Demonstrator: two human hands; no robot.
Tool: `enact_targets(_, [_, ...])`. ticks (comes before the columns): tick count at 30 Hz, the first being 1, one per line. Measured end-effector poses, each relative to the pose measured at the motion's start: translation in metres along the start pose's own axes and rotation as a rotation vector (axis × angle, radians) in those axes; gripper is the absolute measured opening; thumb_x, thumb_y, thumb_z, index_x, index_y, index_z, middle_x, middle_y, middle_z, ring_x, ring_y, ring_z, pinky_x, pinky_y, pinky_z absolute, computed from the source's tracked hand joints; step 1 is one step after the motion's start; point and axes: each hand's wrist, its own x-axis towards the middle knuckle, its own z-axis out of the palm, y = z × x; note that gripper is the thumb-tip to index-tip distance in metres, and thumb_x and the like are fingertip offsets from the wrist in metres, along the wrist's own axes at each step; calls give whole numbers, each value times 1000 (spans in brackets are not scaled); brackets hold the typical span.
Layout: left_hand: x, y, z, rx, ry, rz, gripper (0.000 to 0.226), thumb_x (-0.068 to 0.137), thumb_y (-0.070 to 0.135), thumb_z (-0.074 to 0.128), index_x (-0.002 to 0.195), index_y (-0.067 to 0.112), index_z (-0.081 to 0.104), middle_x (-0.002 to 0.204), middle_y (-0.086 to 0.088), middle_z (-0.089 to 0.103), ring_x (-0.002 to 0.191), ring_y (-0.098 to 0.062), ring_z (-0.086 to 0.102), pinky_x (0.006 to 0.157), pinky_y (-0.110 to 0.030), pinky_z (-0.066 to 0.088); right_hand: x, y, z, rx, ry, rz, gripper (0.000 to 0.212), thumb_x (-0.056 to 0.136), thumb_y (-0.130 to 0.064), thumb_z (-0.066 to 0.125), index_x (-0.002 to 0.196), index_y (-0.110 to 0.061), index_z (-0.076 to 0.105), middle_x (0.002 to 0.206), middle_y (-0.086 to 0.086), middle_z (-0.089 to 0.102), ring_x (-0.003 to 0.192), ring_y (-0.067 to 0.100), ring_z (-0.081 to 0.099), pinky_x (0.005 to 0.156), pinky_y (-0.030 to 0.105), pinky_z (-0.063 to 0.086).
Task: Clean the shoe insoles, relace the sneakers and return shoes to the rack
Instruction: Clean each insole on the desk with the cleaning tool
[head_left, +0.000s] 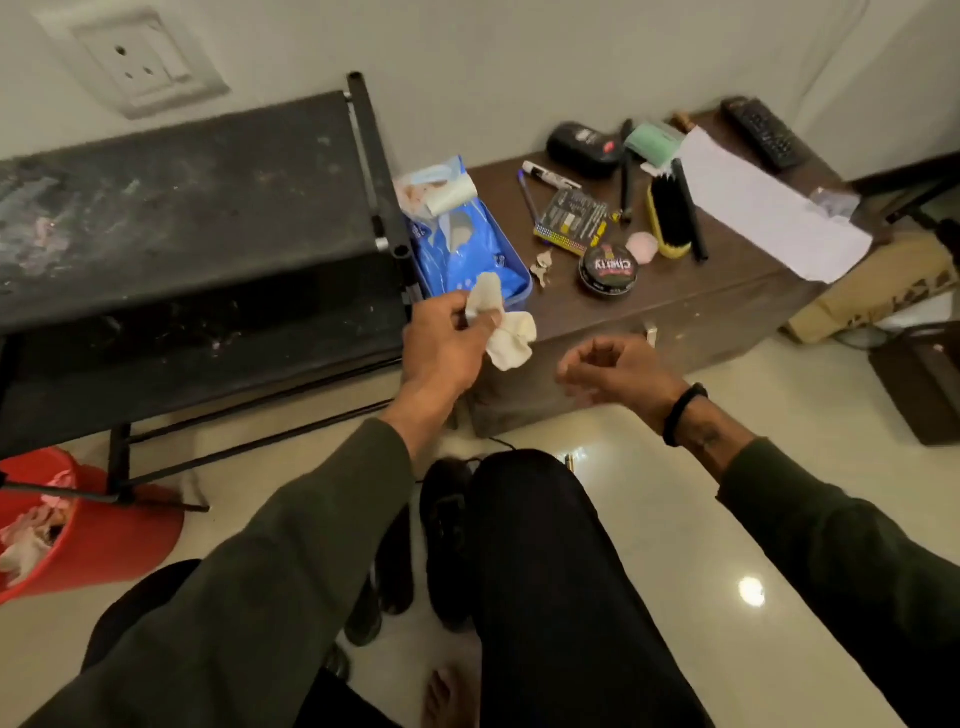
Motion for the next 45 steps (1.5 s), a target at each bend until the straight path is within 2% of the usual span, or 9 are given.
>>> enact_targets(6, [-6, -15, 21, 244, -375, 80, 24, 88, 6, 73, 104, 23, 79, 103, 13, 76, 98, -1, 69, 93, -29, 56, 40, 154, 13, -20, 64, 512, 17, 91, -15, 71, 103, -4, 70, 101, 16, 73, 83, 27, 69, 85, 42, 57])
enact_targets(9, [-9, -24, 38, 348, -493, 77, 26, 87, 5, 74, 101, 26, 80, 97, 16, 76, 91, 0, 70, 88, -31, 58, 63, 208, 31, -329, 50, 551, 30, 100, -26, 57, 113, -2, 69, 116, 21, 69, 93, 31, 66, 94, 43, 54])
enact_targets(13, [-4, -18, 44, 392, -484, 129, 23, 85, 11, 79, 100, 29, 80, 95, 19, 75, 88, 3, 70, 83, -24, 58, 89, 257, 51, -656, -64, 437, 41, 102, -25, 47, 139, -10, 54, 140, 16, 54, 127, 37, 50, 110, 40, 41])
enact_targets(19, [-7, -10, 44, 262, -399, 51, 24, 83, 15, 82, 100, 31, 77, 92, 14, 76, 84, -6, 73, 76, -28, 61, 98, 305, 72, -902, 1, 304, 41, 98, -13, 49, 139, -11, 48, 138, 13, 42, 116, 36, 53, 97, 42, 51])
enact_targets(25, [2, -7, 40, 119, -178, 39, 23, 87, 14, 77, 107, 26, 75, 93, 12, 77, 87, -7, 75, 79, -31, 61, 70, 328, 59, -1009, -44, 311, 36, 105, -33, 39, 137, -21, 50, 135, 7, 52, 117, 28, 59, 95, 38, 51])
enact_targets(34, [8, -15, 29, 102, -69, 0, 69, 84, 20, 82, 138, 45, 50, 95, 2, 74, 91, -16, 73, 84, -35, 58, 65, 336, 54, -921, 92, 412, 46, 94, -36, 50, 138, -28, 39, 122, 0, 55, 105, 22, 65, 78, 33, 52])
enact_targets(39, [19, -17, 24, 189, -126, -78, 70, 81, 26, 85, 142, 36, 52, 92, 5, 75, 83, -7, 73, 83, -33, 60, 76, 332, 73, -845, 102, 419, 33, 101, -45, 41, 128, -26, 48, 125, 2, 57, 109, 23, 63, 83, 32, 50])
enact_targets(42, [33, -18, 19, 232, -151, -79, 68, 80, 28, 85, 141, 31, 54, 94, 1, 75, 85, -8, 73, 86, -34, 60, 75, 303, 77, -568, 220, 417, 28, 100, -47, 47, 93, -20, 52, 99, 6, 67, 89, 29, 65, 79, 42, 55])
enact_targets(45, [51, -14, 15, 246, -165, -87, 66, 81, 26, 85, 140, 29, 56, 97, 0, 75, 88, -11, 73, 89, -37, 59, 54, 241, 72, -343, 426, 125, 24, 92, -33, 68, 76, -26, 52, 68, -6, 64, 63, 10, 64, 61, 36, 55])
